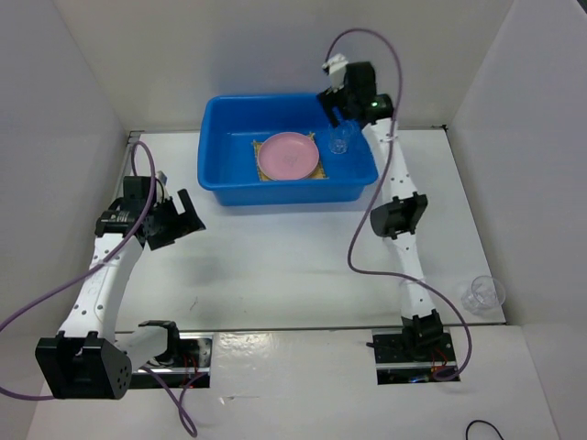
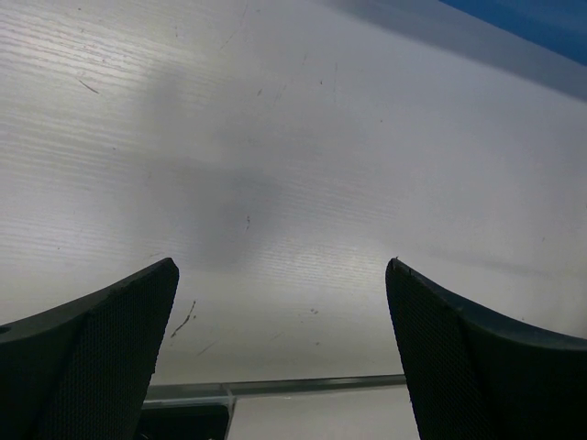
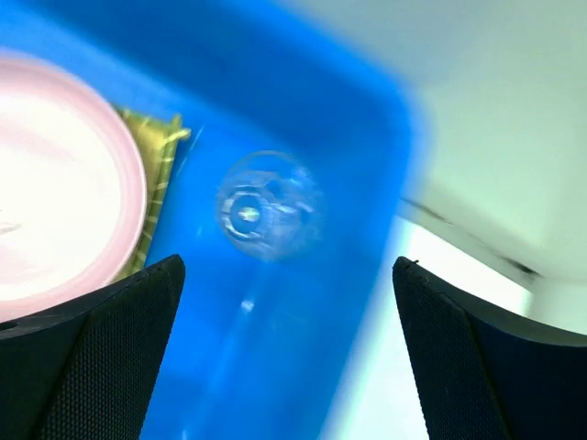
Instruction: Place the mixed dishes into the plastic bin
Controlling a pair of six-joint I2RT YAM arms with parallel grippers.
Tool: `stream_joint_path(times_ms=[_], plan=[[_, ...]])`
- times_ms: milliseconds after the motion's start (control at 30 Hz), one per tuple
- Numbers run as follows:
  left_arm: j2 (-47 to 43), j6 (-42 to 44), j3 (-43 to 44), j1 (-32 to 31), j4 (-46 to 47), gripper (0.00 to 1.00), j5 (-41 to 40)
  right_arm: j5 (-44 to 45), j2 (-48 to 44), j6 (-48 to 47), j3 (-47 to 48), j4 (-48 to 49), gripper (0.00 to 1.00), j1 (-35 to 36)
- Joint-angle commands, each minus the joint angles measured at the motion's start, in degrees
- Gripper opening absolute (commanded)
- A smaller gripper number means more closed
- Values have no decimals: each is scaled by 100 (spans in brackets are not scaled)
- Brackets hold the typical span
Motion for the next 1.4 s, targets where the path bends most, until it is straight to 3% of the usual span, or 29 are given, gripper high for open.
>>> stream_joint_path(times_ms=[0, 133, 233, 300, 333, 400, 433, 533, 567, 700, 800, 933, 1367], plan=[[-181, -41, 1, -16, 45, 100, -81, -538, -1568, 678, 242, -674, 98, -409], [-356, -190, 1, -16, 45, 100, -309, -880, -2177, 1127, 242, -1906, 98, -472], [-523, -313, 1, -16, 45, 100, -529, -322, -3149, 1179, -845, -1743, 98, -313], [-708, -366, 1, -16, 45, 100, -608, 233, -3678, 1233, -1889, -1628, 98, -313], [-874, -366, 1, -16, 45, 100, -608, 461, -4359, 1320, -3086, -1427, 98, -313], [-1059, -418, 1, -16, 45, 100, -661, 954, -5162, 1382, -4462, -1172, 98, -366], [-1252, -418, 1, -16, 45, 100, -722, 1025, -6019, 1382, -5800, -918, 98, -436], [-1542, -471, 1, -16, 45, 100, -784, 1193, -7202, 1321, -7905, -643, 98, -830], [-1544, -523, -51, -16, 97, 100, -784, 1358, -7849, 1321, -8340, -565, 98, -971], [-1518, -524, -52, -216, 98, 100, -846, 1685, -8917, 1111, -10196, -511, 98, -1936], [-1237, -524, -52, -375, 98, 100, -793, 1764, -9392, 908, -11486, -599, 98, -1992], [-1043, -524, -52, -578, 98, 100, -793, 1993, -9710, 855, -12360, -599, 98, -2228], [-656, -471, -52, -789, -8, 100, -635, 2827, -9728, 679, -12959, -547, 98, -2457]])
